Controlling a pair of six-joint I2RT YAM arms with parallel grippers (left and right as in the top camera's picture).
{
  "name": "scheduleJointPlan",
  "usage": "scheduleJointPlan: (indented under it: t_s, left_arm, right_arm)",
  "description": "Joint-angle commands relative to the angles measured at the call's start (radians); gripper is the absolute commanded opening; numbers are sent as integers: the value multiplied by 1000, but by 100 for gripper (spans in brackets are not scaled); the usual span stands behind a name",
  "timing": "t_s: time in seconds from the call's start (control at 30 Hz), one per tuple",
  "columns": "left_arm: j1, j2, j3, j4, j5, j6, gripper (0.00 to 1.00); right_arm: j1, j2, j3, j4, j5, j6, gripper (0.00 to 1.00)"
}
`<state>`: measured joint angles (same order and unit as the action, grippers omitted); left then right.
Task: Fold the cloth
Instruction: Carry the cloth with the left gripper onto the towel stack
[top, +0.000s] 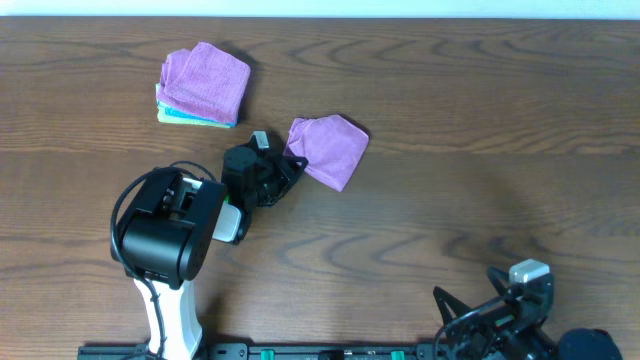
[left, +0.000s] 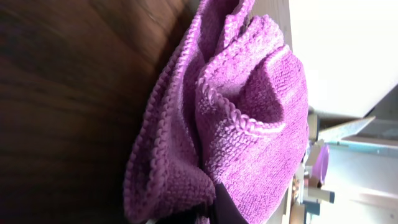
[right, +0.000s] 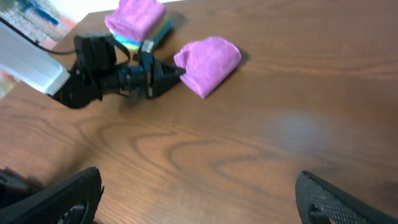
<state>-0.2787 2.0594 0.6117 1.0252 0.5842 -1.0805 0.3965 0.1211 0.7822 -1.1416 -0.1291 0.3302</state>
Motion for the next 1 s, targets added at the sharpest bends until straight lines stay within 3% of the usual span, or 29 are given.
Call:
scheduleJointPlan:
  t_s: [0.0, 0.23, 0.43, 0.57, 0.97]
  left_arm:
    - [27, 18, 18, -68, 47, 63, 6]
    - [88, -181, 259, -542, 71, 137, 6]
    - [109, -216, 569, -943, 59, 260, 6]
    - [120, -216, 704, -1036, 32, 276, 6]
    - [188, -216, 844, -1050, -58, 277, 6]
  right_arm:
    - [-3, -4, -6, -26, -6, 14, 99]
    - [-3, -4, -6, -58, -6, 14, 99]
    - [-3, -4, -6, -60, -6, 13, 99]
    - [-3, -4, -6, -60, -6, 14, 99]
    - [-3, -4, -6, -60, -6, 14, 99]
